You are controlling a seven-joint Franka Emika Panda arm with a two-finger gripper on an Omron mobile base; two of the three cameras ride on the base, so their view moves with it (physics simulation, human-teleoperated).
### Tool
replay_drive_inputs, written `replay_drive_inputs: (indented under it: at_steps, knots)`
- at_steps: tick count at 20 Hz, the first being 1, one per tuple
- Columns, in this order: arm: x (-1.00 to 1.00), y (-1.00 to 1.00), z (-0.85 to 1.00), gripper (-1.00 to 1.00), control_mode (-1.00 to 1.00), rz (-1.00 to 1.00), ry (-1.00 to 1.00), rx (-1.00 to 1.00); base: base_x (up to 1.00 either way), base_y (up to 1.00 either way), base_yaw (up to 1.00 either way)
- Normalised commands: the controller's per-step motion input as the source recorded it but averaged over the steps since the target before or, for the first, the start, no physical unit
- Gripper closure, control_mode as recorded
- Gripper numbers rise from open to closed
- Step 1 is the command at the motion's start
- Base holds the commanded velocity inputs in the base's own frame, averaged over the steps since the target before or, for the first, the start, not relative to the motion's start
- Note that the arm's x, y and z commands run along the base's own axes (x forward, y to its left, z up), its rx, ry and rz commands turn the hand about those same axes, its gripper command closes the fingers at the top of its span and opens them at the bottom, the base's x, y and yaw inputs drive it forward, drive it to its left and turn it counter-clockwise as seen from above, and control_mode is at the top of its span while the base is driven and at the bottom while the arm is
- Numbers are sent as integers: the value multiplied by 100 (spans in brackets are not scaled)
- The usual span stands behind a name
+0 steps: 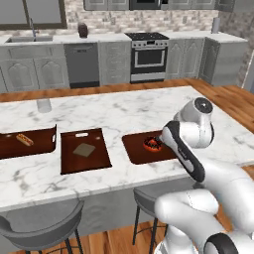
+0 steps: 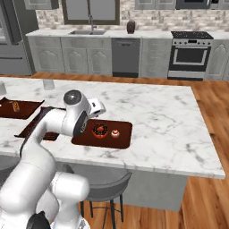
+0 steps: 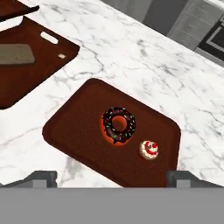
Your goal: Take the donut and cupcake from the fridge and place them on the empty tray on the dining counter.
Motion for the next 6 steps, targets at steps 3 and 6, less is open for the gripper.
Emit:
replay_drive_inputs:
  at_steps: [3, 6]
  knots:
    - [-100, -20, 100, -100, -100, 0, -43, 19, 0, 0, 0]
    - [-100, -20, 86, -100, -100, 0, -49, 15, 0, 0, 0]
